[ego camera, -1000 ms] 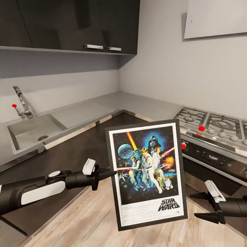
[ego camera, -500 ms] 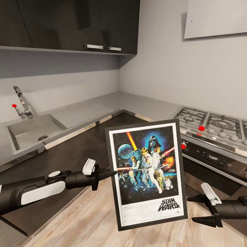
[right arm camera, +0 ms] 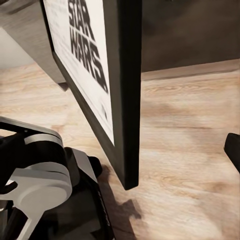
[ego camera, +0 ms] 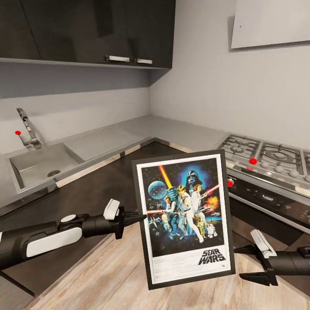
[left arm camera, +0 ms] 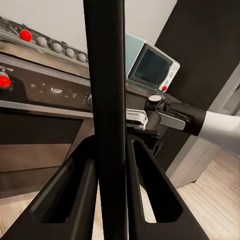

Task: Pick up the poster from the kitchen countertop and hang it on one of the wall nails in the kitchen.

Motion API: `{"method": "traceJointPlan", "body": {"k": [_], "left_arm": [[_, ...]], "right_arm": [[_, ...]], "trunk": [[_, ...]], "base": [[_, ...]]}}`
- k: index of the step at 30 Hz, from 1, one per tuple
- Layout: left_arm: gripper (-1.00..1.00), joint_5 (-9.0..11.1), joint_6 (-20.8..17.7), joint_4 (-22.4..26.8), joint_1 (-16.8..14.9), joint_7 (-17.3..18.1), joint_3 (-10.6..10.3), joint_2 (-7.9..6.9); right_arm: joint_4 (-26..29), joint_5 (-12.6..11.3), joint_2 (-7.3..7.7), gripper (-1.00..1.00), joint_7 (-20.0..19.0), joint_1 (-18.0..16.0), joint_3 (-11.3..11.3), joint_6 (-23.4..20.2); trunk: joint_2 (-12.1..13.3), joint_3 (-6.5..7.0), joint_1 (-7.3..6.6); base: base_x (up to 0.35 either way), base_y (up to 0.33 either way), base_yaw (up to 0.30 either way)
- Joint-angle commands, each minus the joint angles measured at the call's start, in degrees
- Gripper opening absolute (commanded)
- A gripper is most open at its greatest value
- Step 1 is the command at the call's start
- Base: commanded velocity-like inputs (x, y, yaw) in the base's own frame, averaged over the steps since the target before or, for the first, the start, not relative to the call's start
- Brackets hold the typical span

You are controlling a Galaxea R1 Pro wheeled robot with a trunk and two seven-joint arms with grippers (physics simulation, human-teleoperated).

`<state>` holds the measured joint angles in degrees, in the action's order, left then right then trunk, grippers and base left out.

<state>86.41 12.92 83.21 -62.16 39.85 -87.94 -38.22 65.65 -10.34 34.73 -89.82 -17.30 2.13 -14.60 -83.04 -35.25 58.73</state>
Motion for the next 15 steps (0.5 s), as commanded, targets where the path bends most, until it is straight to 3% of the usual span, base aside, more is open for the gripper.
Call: {"method": "traceJointPlan", "body": {"k": [1,15], "left_arm": [[-1.00,0.3,0.4,0.0,-0.2,0.0,-0.3,-0.02],[-1.00,0.3,0.4,0.1,-0.2,0.0,-0.6,-0.02]], "right_arm": [[0.0,-0.1,0.01,1.00,-0.2,0.0,0.0,-0.6],[0.0,-0.1,-1.23,1.00,-0.2,0.0,0.0,-0.6]], "trunk": [[0.0,-0.06,0.00],[0.0,-0.06,0.00]], "base": [[0.000,0.000,0.000],[0.000,0.000,0.000]]}}
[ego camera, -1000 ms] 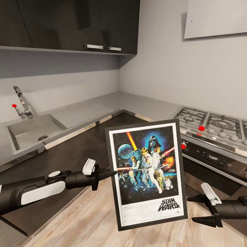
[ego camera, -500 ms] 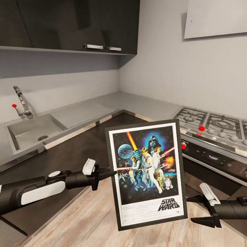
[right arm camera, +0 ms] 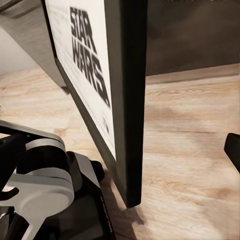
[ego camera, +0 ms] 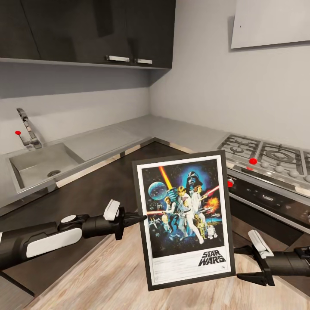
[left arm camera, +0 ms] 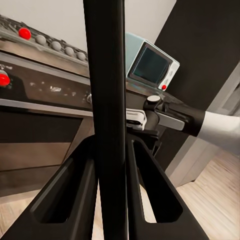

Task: Pick up the poster from the kitchen countertop and hang it on one of the wall nails in the kitchen.

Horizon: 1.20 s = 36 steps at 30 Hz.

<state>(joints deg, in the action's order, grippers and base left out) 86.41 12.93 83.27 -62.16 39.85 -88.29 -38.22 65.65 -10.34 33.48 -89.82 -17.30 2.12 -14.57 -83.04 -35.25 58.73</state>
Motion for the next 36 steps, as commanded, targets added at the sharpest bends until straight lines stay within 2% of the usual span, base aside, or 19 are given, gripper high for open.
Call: {"method": "traceJointPlan", "body": {"k": [1,16,22,36], "left_arm": [[-1.00,0.3,0.4,0.0,-0.2,0.0,-0.3,-0.02],[-1.00,0.4,0.5,0.0,-0.2,0.0,-0.3,-0.02],[-1.00,0.3,0.5,0.0,-0.2,0.0,-0.3,-0.02],[-1.00,0.4,0.5,0.0,-0.2,0.0,-0.3,-0.02]], "right_arm": [[0.0,-0.1,-0.02,1.00,-0.2,0.0,0.0,-0.6],[-0.3,-0.1,-0.94,1.00,-0.2,0.0,-0.1,-0.3],[-0.4,-0.1,-0.96,1.00,-0.2,-0.1,-2.0,-0.3],[-0.4,-0.1,-0.96,1.00,-0.1,0.0,-2.3,-0.3]], "trunk": [[0.0,-0.06,0.00],[0.0,-0.06,0.00],[0.0,-0.06,0.00],[0.0,-0.06,0.00]], "base": [[0.000,0.000,0.000],[0.000,0.000,0.000],[0.000,0.000,0.000],[0.000,0.000,0.000]]}}
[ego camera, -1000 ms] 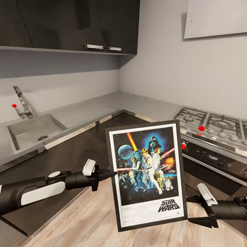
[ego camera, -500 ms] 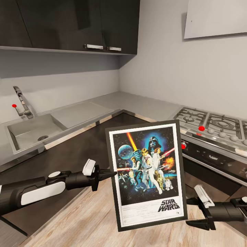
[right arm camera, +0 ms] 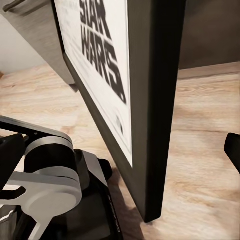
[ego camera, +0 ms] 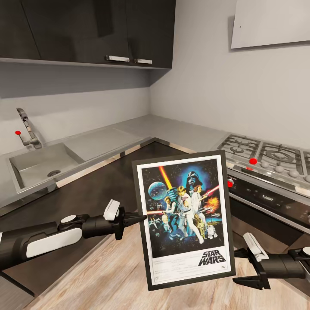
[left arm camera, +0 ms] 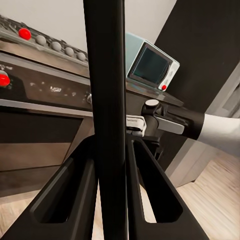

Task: Pick up the poster from the kitchen countertop and hang it on one of the wall nails in the kitchen.

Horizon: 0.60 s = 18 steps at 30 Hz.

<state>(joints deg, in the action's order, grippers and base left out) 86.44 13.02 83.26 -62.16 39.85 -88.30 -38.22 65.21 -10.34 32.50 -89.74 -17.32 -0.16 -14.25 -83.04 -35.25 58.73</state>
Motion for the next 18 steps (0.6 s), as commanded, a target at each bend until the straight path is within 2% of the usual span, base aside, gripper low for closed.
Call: {"method": "traceJointPlan", "body": {"k": [1,5,6,18], "left_arm": [[-1.00,0.4,0.4,0.0,-0.2,0.0,-0.3,-0.01],[-1.00,0.3,0.4,0.0,-0.2,0.0,-0.3,-0.01],[-1.00,0.3,0.4,0.0,-0.2,0.0,-0.3,-0.01],[-1.00,0.4,0.4,0.0,-0.2,0.0,-0.3,-0.01]], "right_arm": [[0.0,-0.1,0.02,1.00,-0.2,0.0,0.0,-0.6],[0.1,-0.1,0.02,1.00,-0.2,0.0,0.0,-0.4],[0.1,-0.1,0.02,-1.00,-0.2,0.0,-0.1,-0.1],[0.0,-0.1,0.02,-1.00,-0.2,0.0,-0.1,1.1]], "trunk": [[0.0,-0.06,0.00],[0.0,-0.06,0.00],[0.0,-0.06,0.00],[0.0,-0.06,0.00]], "base": [[0.000,0.000,0.000],[0.000,0.000,0.000],[0.000,0.000,0.000],[0.000,0.000,0.000]]}}
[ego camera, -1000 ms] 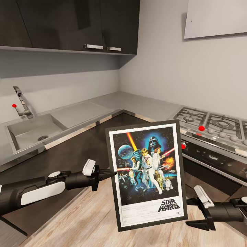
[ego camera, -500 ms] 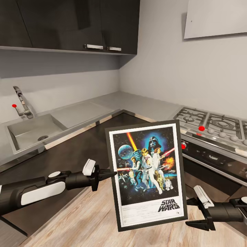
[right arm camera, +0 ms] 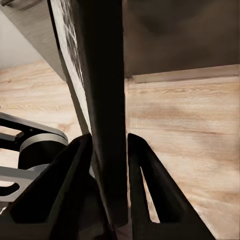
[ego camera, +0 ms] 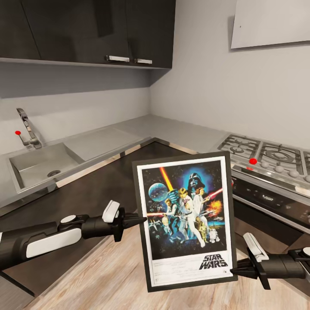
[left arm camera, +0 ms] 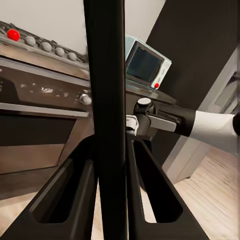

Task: Pick up the poster from the kitchen countertop and hang it on one of the wall nails in the kitchen.

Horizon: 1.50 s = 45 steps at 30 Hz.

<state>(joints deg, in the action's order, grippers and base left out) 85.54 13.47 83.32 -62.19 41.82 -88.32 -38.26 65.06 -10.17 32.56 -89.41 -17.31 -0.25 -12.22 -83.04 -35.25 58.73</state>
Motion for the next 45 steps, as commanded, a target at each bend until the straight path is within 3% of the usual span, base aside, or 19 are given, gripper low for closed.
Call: {"method": "traceJointPlan", "body": {"k": [1,5,6,18,21,23,24,25,26,28,30,36,39,40,43,45], "left_arm": [[-1.00,1.3,0.0,-0.1,-0.1,-2.0,-0.3,0.03],[-1.00,1.3,-0.1,-0.2,-0.1,-2.0,-0.2,0.03],[1.00,1.3,-0.1,-0.2,-0.1,-2.0,-0.2,0.03],[1.00,1.3,-0.2,-0.2,-0.1,-2.0,-0.2,-0.03],[1.00,1.3,-0.1,-0.2,-0.1,-2.0,-0.2,-0.86],[1.00,1.3,0.0,-0.2,-0.1,-2.0,-0.5,-2.29],[1.00,1.3,0.2,-0.1,-0.1,-2.0,-1.5,-3.54],[1.00,1.3,1.3,0.2,-0.1,-1.9,-4.1,-5.53],[1.00,1.3,2.3,0.3,-0.1,-1.9,-4.9,-6.09],[1.00,1.4,7.2,0.6,-0.1,-1.9,-8.3,-8.18],[1.00,1.4,9.6,0.8,-0.1,-1.9,-11.7,-9.55],[1.00,1.4,15.5,2.2,-0.1,-1.9,-18.9,-14.42],[1.00,1.3,19.9,3.6,-0.1,-2.0,-25.9,-17.63],[1.00,1.3,20.5,3.7,-0.1,-2.0,-26.8,-17.93],[1.00,1.2,23.3,4.0,-0.1,-2.7,-32.6,-19.08],[1.00,1.3,23.7,4.0,-0.1,-3.3,-33.7,-19.32]], "right_arm": [[0.2,-0.3,-0.04,-1.00,-0.5,0.0,0.0,-0.9],[0.2,-0.3,-0.04,-1.00,-0.5,0.0,0.0,-0.9],[0.2,-0.3,-0.04,-1.00,-0.5,0.0,0.0,-0.9],[0.1,-0.3,-0.04,-1.00,-0.5,0.0,0.1,-0.9],[0.1,-0.3,-0.04,-1.00,-0.5,0.0,0.1,-0.9],[0.1,-0.3,-0.04,-1.00,-0.5,0.0,0.1,-0.9],[0.1,-0.3,-0.04,-1.00,-0.5,0.0,0.1,-0.9],[0.1,-0.3,-0.04,-1.00,-0.5,0.0,0.1,-0.9],[0.1,-0.3,-0.04,-1.00,-0.5,0.0,0.1,-0.8],[0.0,-0.3,-0.04,-1.00,-0.5,0.0,0.1,-0.8],[0.0,-0.3,-0.04,-1.00,-0.4,0.0,0.1,-0.8],[-0.1,-0.3,-0.03,-1.00,-0.3,0.0,0.1,-0.3],[-0.2,-0.3,-0.03,-1.00,-0.3,0.0,0.1,0.1],[-0.2,-0.3,-0.04,-1.00,-0.3,0.0,0.1,0.1],[-0.3,-0.2,-0.04,-1.00,-0.2,0.0,0.2,0.2],[-0.4,-0.2,-0.03,-1.00,0.0,0.0,0.2,0.2]], "trunk": [[0.0,-0.06,0.00],[0.0,-0.06,0.00],[0.0,-0.06,0.00],[0.0,-0.06,0.00],[0.0,-0.06,0.00],[0.0,-0.06,0.00],[0.0,-0.06,0.00],[0.0,-0.06,0.00],[0.0,-0.06,0.00],[0.0,-0.06,0.00],[0.0,-0.06,0.00],[0.0,-0.06,0.00],[0.0,-0.06,0.00],[0.0,-0.06,0.00],[0.0,-0.06,0.00],[0.0,-0.06,0.00]], "base": [[0.000,0.000,0.000],[0.000,0.000,0.000],[0.000,0.000,0.000],[0.000,0.000,0.000],[0.000,0.000,0.000],[0.000,0.000,0.000],[0.000,0.000,0.000],[0.000,0.000,0.000],[0.000,0.000,0.000],[0.000,0.000,0.000],[0.000,0.000,0.000],[0.000,0.000,0.000],[0.000,0.000,0.000],[0.000,0.000,0.000],[0.000,0.000,0.000],[0.000,0.000,0.000]]}}
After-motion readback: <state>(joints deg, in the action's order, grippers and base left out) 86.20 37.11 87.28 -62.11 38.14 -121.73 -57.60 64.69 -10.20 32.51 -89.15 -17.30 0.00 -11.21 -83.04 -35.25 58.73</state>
